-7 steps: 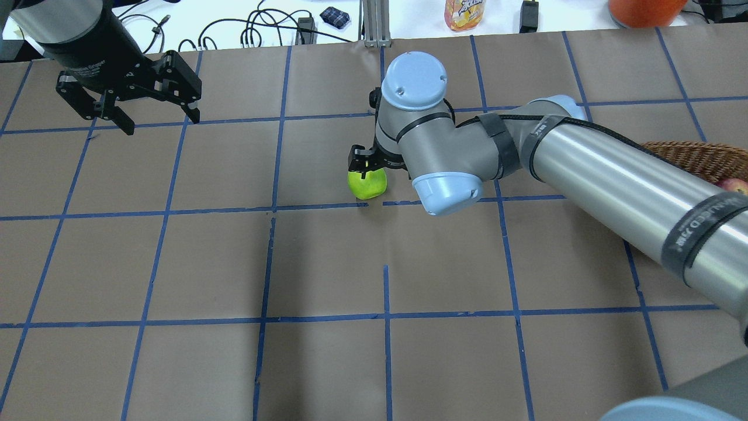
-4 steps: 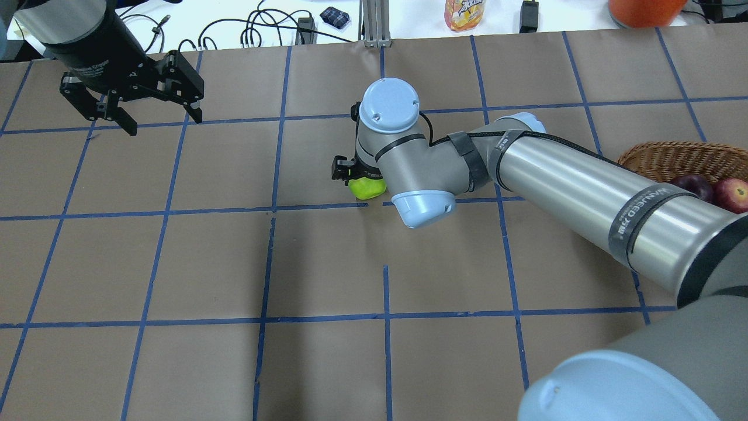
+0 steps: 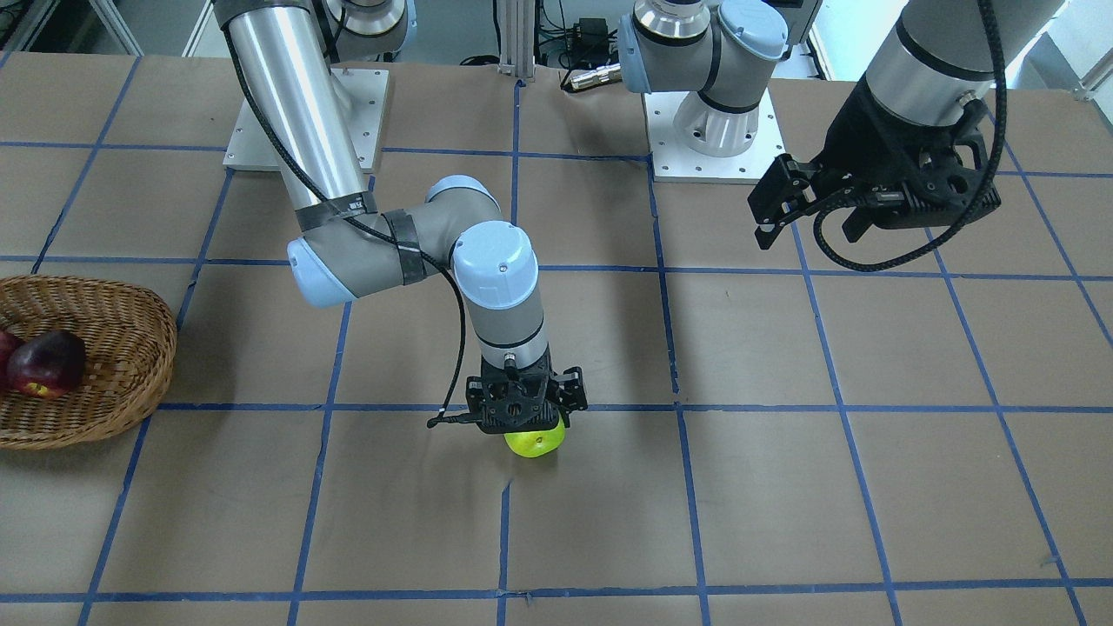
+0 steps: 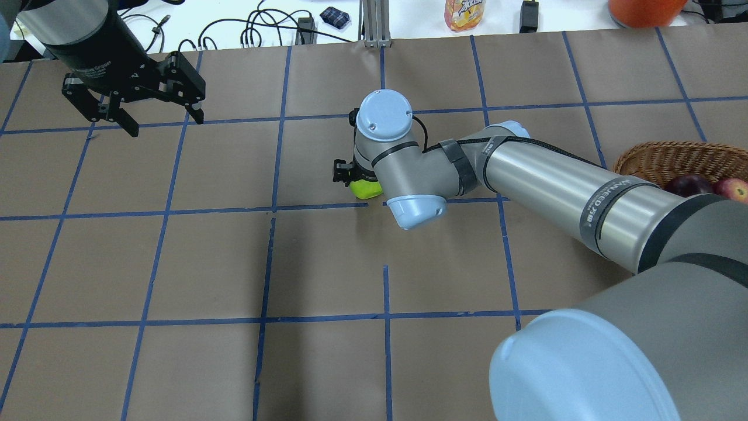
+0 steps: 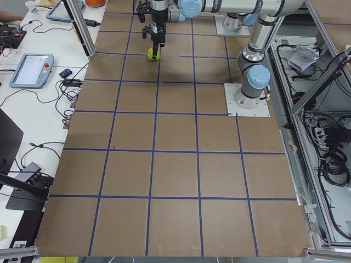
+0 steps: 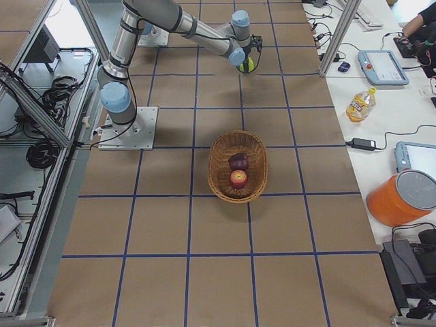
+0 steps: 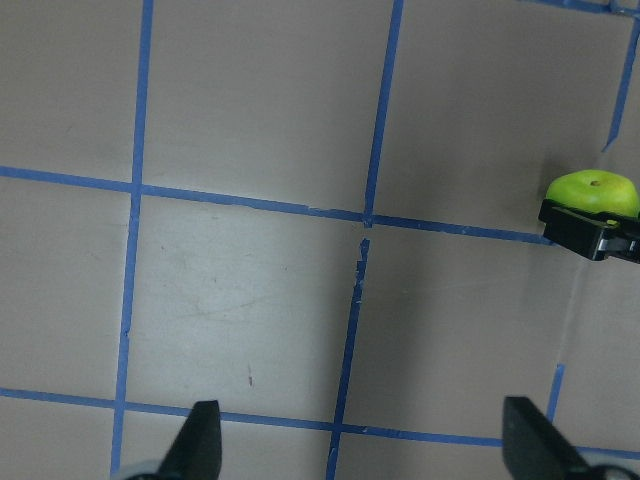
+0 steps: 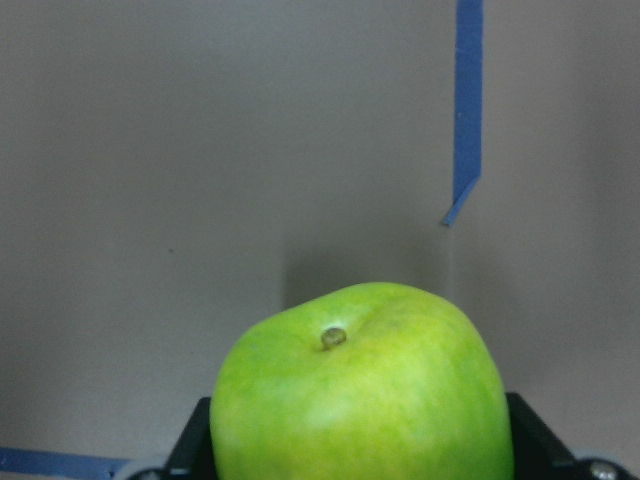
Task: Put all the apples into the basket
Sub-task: 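Lift the green apple with the right gripper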
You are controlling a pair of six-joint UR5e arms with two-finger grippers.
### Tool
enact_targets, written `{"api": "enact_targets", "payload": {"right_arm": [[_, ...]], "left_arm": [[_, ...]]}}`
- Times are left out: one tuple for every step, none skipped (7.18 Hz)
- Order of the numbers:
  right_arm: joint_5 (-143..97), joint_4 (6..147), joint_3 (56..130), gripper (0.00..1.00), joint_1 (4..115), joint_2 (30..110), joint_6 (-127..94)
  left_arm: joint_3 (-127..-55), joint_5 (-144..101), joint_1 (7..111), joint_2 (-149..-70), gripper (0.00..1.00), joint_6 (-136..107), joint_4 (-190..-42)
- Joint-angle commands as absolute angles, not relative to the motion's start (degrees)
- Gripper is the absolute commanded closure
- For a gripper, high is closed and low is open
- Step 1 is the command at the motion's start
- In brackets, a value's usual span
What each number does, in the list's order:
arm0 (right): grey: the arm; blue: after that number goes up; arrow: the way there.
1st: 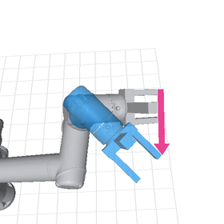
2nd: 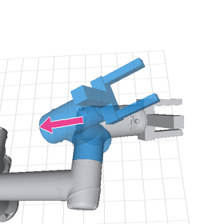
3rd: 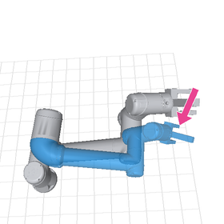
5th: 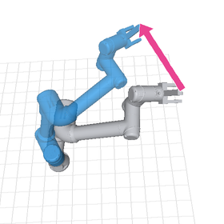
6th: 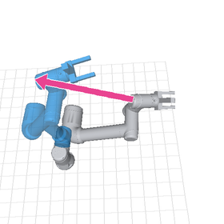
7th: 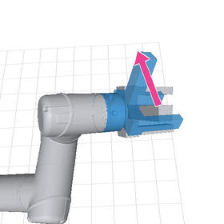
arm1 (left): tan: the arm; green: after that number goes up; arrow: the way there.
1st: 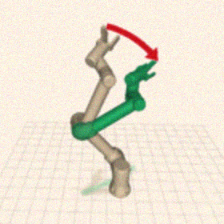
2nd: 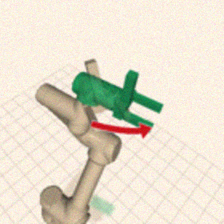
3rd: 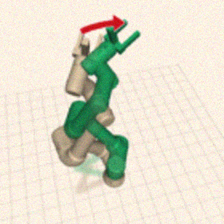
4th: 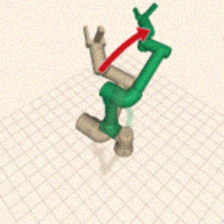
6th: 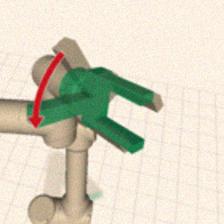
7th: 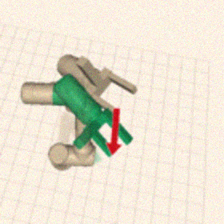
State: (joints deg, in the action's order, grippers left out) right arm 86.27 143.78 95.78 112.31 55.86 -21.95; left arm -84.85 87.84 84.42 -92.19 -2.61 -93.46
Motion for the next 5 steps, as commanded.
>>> {"api": "enact_targets", "payload": {"right_arm": [[86.48, 143.35, 95.63, 0.55, 112.24, 56.16, -21.97], [86.48, 142.57, 95.63, 0.55, 111.71, 58.25, -21.71], [86.57, 137.34, 95.89, 0.55, 109.45, 62.01, -18.92], [91.01, 131.02, 97.19, 0.55, 104.55, 66.23, -14.72], [94.53, 128.17, 100.51, 0.56, 98.50, 70.45, -6.06]], "left_arm": [[-84.90, 87.98, 85.34, -92.20, 0.00, -3.60, -93.17], [-84.99, 88.07, 85.34, -92.20, 0.00, -3.60, -93.16], [-84.90, 88.07, 85.34, -92.20, 0.00, -3.60, -93.16], [-84.73, 88.50, 85.43, -92.20, 0.00, -3.52, -93.08], [-84.73, 88.33, 85.43, -92.20, 0.00, -3.60, -93.08]]}}
